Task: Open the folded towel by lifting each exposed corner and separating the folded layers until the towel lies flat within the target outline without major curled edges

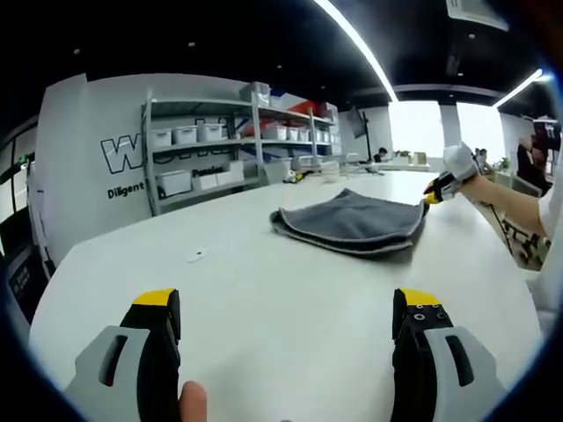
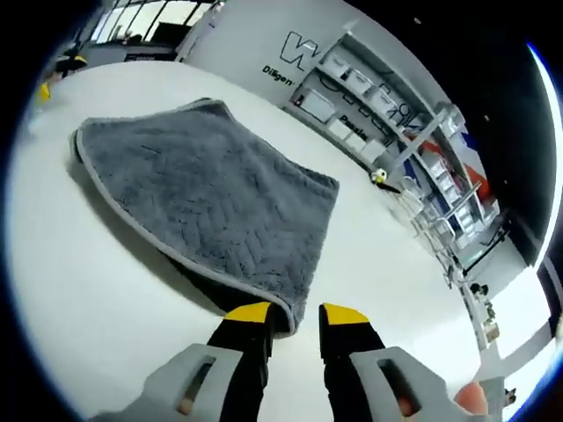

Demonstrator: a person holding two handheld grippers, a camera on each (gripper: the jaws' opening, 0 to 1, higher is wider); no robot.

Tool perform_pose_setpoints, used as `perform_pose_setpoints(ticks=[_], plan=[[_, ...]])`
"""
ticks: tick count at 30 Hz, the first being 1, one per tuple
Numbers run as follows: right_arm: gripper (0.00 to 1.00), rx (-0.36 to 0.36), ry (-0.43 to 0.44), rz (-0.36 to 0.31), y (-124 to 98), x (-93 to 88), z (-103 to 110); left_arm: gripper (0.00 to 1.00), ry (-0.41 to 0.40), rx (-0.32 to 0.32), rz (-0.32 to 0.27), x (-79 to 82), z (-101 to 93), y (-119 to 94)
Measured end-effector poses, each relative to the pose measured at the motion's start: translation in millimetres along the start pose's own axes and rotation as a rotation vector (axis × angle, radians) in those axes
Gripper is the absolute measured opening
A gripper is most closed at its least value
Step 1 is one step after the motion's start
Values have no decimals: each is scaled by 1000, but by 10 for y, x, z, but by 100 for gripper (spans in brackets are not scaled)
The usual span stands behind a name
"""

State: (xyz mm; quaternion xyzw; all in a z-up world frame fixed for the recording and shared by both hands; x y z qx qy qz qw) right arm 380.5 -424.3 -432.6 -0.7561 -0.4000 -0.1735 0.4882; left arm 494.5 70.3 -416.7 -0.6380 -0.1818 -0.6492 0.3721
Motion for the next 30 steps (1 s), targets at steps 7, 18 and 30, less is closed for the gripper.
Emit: perform_pose_setpoints(ticks=[7, 18, 30], plan=[[38, 87, 137, -113, -235, 184, 174, 99, 7, -6, 4, -7, -26, -4], [68, 326, 279, -363, -480, 808, 598, 99, 2, -16, 8, -23, -57, -3], [98, 411, 333, -389, -578, 1069, 851, 99, -7, -16, 6, -13, -38, -13]])
Point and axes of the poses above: the point that each gripper's makers call its tool centre point, and the gripper's own axes: y roughly forward along the fingers, z roughly to its left, x roughly out of its top, the point moved 4 cm from there along -y, roughly backward along the fingers, and after that the axes turned 6 degrees about x, right-handed, at the moved point
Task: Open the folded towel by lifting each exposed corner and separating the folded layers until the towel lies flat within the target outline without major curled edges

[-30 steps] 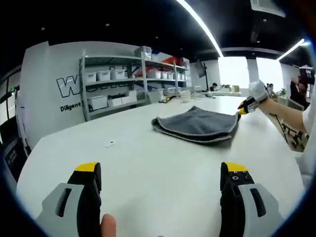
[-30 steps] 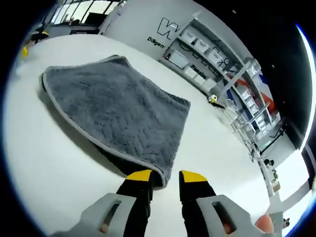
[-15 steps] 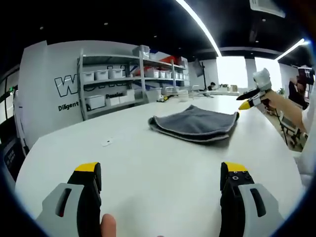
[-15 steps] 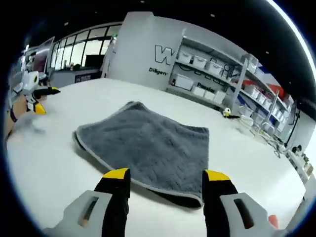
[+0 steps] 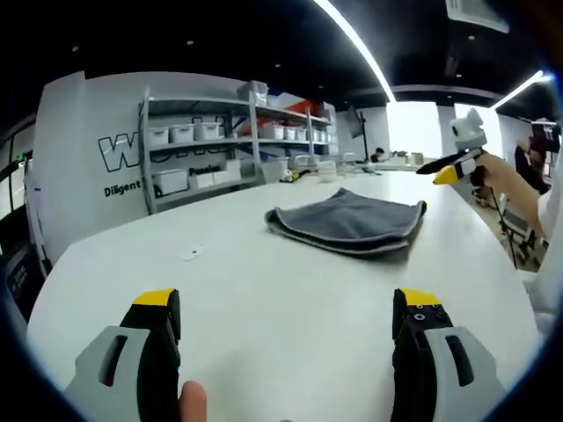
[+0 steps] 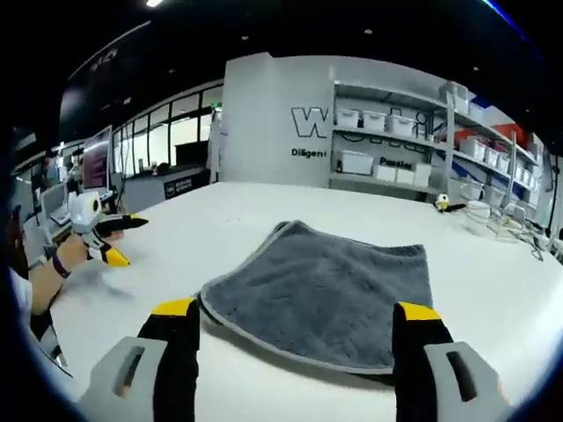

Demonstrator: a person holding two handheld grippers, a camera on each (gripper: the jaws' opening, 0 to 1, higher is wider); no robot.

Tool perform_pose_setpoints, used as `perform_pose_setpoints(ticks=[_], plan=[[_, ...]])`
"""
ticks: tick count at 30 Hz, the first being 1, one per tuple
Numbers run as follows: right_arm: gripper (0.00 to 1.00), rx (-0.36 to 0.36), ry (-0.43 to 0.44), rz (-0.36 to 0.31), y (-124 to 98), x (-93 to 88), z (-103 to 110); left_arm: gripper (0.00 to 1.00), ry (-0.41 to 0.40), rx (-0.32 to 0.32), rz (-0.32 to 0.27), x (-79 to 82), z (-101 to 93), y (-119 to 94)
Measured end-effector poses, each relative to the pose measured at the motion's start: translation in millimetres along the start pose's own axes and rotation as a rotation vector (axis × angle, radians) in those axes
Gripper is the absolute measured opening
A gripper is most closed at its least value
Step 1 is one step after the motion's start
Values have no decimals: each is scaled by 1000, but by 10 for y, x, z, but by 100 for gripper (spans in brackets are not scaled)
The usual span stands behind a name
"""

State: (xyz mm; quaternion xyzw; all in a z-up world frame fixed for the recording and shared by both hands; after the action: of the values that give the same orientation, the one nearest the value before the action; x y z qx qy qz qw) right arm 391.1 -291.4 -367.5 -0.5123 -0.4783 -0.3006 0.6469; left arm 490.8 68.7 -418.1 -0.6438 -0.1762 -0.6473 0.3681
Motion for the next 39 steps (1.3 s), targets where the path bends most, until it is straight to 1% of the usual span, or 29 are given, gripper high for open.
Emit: perform_pose_setpoints(ticks=[1, 5, 8, 10, 12, 13, 14, 15, 16, 18, 20, 23, 27, 28, 31, 33, 35, 36, 37, 38, 39], plan=[[99, 4, 4, 3, 4, -2, 21, 99, 0, 0, 0, 2, -1, 0], [99, 15, -3, 2, 5, 20, 86, 99, 0, -1, -1, 5, -3, 5], [99, 15, -23, 2, 23, 51, 131, 99, 2, -2, 0, 6, -10, 10], [99, 10, -50, -10, 42, 91, 161, 99, 3, -3, 0, 5, -13, 12], [97, -34, -136, -25, 79, 180, 170, 99, 3, -3, 1, 4, -17, 15], [93, -64, -191, -17, 105, 214, 175, 99, 3, -4, 2, 2, -18, 16], [87, -78, -215, -10, 122, 227, 183, 99, 3, -3, 2, 1, -19, 17], [84, -103, -276, 7, 164, 245, 209, 99, 4, -3, 2, 1, -19, 18], [82, -106, -316, 14, 210, 255, 257, 99, 5, -3, 2, 1, -19, 17], [81, -86, -359, 15, 323, 264, 381, 99, 3, -2, 1, 3, -16, 15], [78, -53, -377, 19, 443, 253, 497, 99, 0, 1, -2, 6, -4, 10], [74, -17, -405, 44, 611, 210, 634, 99, -4, 7, -4, 10, 19, 4], [69, 5, -470, 85, 794, 137, 777, 99, -5, 10, -8, 19, 33, -4], [67, 4, -516, 112, 895, 88, 831, 99, -5, 10, -9, 20, 34, -5], [62, 12, -547, 126, 1012, 24, 910, 99, -7, 15, -12, 27, 45, -13], [59, 27, -560, 151, 1094, -41, 959, 99, -7, 18, -11, 26, 54, -16], [52, 43, -576, 170, 1138, -92, 990, 99, -9, 20, -12, 29, 68, -18], [47, 54, -596, 170, 1164, -117, 1007, 99, -10, 21, -13, 31, 70, -19], [37, 67, -625, 171, 1182, -128, 1020, 99, -11, 22, -15, 36, 75, -22], [31, 73, -641, 172, 1189, -136, 1027, 99, -11, 23, -16, 40, 76, -23], [27, 76, -654, 173, 1199, -149, 1035, 99, -12, 24, -18, 44, 77, -25]])
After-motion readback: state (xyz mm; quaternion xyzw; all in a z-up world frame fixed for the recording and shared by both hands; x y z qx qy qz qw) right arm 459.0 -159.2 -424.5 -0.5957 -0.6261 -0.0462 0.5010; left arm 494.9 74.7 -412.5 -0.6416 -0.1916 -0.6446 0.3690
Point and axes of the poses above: the point that each gripper's makers call its tool centre point, and the gripper's own axes: y roughly forward along the fingers, z roughly to its left, x roughly out of its top, the point moved 4 cm from there along -y, roughly backward along the fingers, and after that the axes turned 6 degrees about x, right-handed, at the moved point
